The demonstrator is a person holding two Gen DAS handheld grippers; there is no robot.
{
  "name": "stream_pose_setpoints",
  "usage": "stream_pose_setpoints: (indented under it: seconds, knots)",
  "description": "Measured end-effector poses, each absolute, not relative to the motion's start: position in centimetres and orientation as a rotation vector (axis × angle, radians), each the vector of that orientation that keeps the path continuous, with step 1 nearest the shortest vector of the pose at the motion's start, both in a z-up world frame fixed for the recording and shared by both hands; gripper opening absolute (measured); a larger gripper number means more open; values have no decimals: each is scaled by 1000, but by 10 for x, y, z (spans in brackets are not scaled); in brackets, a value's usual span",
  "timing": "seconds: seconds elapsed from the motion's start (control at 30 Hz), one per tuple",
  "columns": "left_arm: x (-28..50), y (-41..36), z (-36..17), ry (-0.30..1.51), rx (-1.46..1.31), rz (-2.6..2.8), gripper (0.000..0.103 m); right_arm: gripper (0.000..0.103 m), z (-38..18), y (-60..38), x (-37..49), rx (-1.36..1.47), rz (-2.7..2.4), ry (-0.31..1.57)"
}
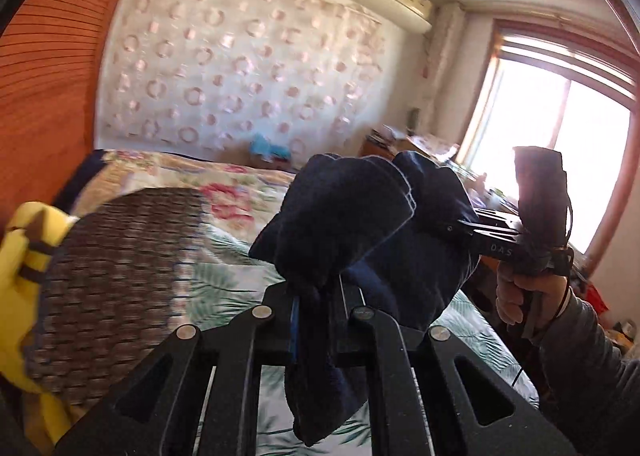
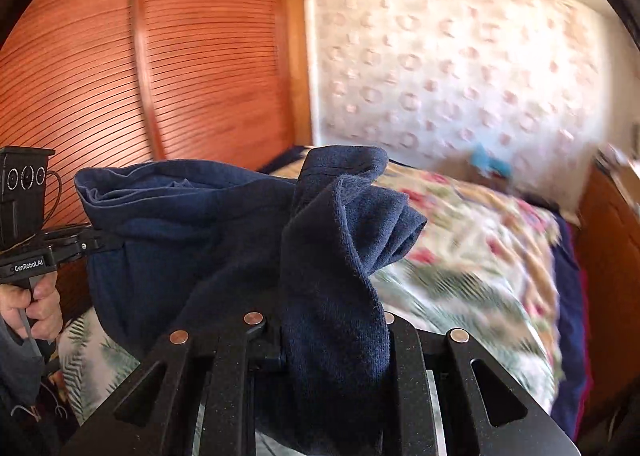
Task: Fold small clothes
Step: 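Carry the shirt with both grippers onto the clothes stack beside the yellow plush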
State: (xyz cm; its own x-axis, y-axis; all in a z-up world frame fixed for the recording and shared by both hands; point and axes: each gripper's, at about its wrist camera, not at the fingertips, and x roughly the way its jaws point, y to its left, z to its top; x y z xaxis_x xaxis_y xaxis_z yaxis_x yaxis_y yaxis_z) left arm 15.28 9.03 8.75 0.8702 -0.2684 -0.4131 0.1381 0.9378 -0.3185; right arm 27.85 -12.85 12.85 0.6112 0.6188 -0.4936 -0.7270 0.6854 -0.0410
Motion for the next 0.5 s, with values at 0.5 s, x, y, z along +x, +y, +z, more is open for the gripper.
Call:
stream_pose_setpoints:
  seconds: [0.5]
  knots:
    - [125,184,23,455,-473,-3,10,21,139,71,342,-547,948,442]
